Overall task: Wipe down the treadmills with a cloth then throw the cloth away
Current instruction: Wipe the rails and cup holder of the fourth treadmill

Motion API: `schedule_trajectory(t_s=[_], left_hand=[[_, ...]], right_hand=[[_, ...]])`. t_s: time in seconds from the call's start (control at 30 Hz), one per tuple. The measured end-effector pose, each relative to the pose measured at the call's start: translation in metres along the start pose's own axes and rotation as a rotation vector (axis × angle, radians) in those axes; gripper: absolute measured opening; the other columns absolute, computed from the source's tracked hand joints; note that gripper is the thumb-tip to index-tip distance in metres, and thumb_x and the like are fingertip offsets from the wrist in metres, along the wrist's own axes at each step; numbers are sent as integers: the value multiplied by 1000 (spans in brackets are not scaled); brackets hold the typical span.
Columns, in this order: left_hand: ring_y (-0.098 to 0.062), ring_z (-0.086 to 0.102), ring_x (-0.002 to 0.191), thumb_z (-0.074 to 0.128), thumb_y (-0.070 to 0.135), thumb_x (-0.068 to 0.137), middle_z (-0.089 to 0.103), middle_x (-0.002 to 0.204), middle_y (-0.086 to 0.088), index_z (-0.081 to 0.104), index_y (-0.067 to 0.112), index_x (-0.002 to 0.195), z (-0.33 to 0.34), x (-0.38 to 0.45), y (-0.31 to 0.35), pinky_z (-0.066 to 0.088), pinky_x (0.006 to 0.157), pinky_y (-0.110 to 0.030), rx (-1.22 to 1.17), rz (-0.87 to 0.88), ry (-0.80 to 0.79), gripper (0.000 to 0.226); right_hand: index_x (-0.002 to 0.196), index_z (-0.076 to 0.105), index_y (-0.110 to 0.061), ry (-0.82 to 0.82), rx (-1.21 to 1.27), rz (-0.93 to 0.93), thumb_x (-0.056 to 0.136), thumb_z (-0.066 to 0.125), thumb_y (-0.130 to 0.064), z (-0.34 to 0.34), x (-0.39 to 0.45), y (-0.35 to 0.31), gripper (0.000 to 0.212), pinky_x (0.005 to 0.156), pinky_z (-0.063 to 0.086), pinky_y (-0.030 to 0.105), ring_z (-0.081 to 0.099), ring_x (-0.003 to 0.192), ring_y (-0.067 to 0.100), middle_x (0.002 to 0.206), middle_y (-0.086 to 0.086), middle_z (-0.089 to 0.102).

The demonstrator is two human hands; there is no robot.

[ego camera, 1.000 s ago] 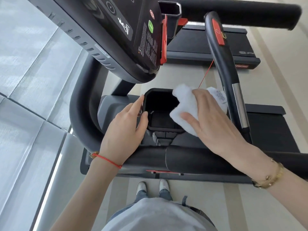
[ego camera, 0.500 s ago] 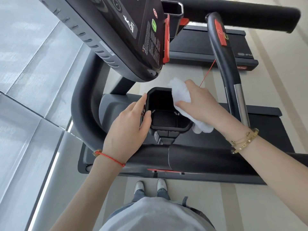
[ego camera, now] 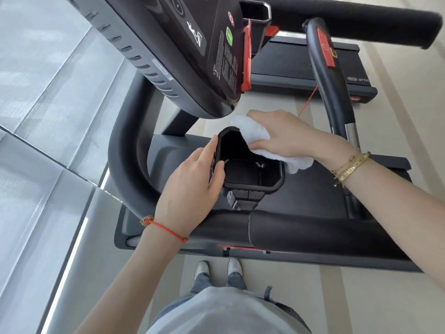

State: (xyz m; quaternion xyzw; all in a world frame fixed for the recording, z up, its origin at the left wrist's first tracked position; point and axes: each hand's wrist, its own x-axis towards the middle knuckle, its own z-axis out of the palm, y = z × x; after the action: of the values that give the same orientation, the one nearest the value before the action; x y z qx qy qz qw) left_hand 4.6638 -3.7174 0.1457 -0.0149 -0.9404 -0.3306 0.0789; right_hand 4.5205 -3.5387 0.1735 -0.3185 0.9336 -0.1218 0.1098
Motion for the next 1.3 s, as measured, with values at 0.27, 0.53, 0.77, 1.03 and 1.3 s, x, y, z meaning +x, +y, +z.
schedule_trajectory(t_s=[0.27,0.53,0.77,1.03,1.3], left_hand=[[-22,58,85,44,27,100,59,94,-3,32,22,152,1,0,0,50,76,-46,-25,11,8,54],[-21,59,88,44,29,99,61,97,-2,35,20,150,1,0,-1,51,79,-46,-19,6,18,53],[-20,59,87,43,30,99,60,95,-2,34,21,151,2,1,-2,53,77,-46,-11,7,7,53],[-18,58,85,43,29,99,60,94,0,36,20,150,3,1,-3,52,77,-43,1,13,16,52],[-19,58,84,46,27,99,59,91,-1,38,19,149,3,1,-3,51,75,-44,-3,10,19,52]], right_hand=[[128,51,-30,181,11,-83,86,66,-40,17,4,-12,45,77,42,38,59,101,27,115,-8,65],[122,40,-18,282,469,341,89,63,-32,37,-49,-10,42,62,33,26,49,90,19,104,-2,50],[119,38,-12,210,445,376,92,61,-32,30,-39,-7,40,56,30,23,46,74,11,88,-1,49],[138,30,-19,226,566,352,93,59,-30,39,-53,-12,55,67,31,20,45,101,17,120,1,47],[141,29,-14,227,431,239,99,48,-35,40,-52,-10,51,74,28,24,39,100,11,126,-3,37]])
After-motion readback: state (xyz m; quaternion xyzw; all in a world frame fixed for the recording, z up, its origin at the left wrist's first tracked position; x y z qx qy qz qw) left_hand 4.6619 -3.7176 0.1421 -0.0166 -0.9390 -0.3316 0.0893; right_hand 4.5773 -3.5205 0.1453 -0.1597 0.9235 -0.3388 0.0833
